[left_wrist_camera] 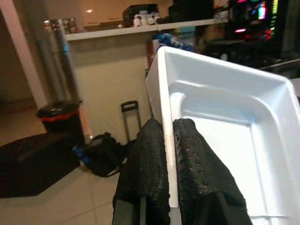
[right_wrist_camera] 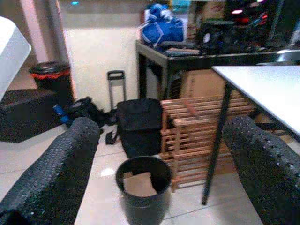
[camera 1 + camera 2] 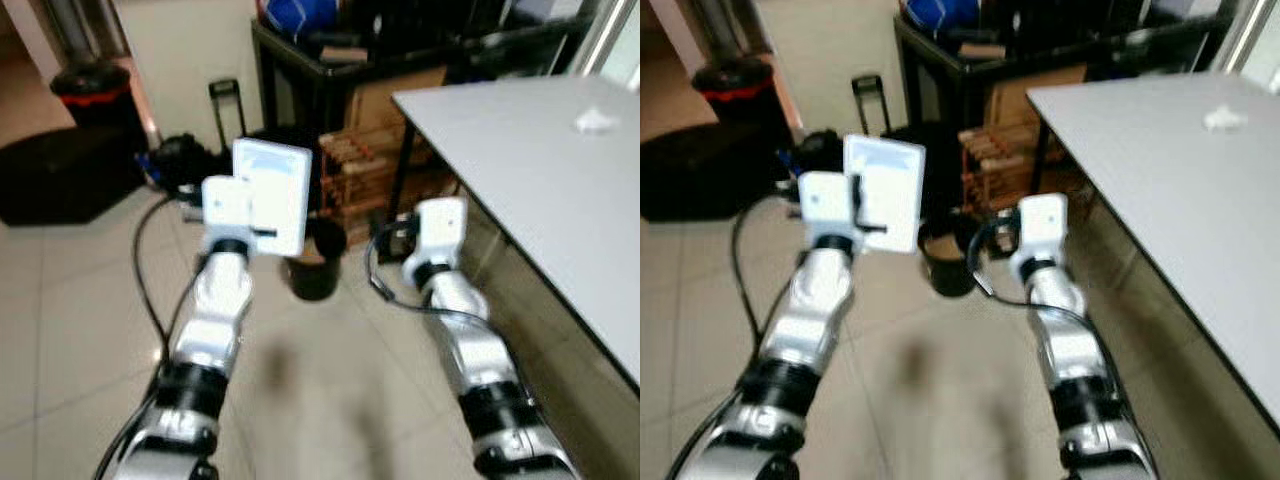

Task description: Picking trash to rubbish bin

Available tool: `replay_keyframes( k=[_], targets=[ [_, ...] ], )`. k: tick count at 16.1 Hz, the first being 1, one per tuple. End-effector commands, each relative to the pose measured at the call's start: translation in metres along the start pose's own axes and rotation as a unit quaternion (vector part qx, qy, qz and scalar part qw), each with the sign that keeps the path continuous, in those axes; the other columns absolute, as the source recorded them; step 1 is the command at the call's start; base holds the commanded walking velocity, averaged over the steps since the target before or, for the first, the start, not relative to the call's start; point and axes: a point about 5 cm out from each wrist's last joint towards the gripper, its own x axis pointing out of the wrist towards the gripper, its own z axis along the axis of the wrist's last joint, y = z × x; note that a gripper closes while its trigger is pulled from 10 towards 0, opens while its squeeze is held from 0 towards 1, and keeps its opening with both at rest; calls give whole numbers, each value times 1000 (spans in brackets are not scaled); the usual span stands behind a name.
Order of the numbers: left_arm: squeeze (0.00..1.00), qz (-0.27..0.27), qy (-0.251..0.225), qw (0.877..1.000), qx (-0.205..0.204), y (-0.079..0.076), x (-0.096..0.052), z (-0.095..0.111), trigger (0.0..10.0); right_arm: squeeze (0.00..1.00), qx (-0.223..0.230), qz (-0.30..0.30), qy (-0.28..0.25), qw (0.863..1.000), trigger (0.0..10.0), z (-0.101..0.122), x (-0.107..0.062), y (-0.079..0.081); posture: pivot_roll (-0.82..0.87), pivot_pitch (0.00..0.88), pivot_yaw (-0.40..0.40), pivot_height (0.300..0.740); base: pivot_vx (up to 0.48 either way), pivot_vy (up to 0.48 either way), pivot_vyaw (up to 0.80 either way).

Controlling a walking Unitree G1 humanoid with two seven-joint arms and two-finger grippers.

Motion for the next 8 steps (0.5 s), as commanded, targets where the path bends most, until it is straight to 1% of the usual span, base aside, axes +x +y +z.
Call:
replay_keyframes(
  k=[1, 8],
  targets=[
    [0, -14, -2, 1000, -2, -8, 0, 3, 10000, 0, -4, -11, 4, 1000, 10000, 0, -1, -9, -65, 49, 44, 740, 469, 0, 0],
    [0, -12, -1, 1000, 0, -6, 0, 3, 10000, 0, -5, -5, 5, 1000, 10000, 0, 0, -7, -62, 56, 42, 740, 463, 0, 0]
  ],
)
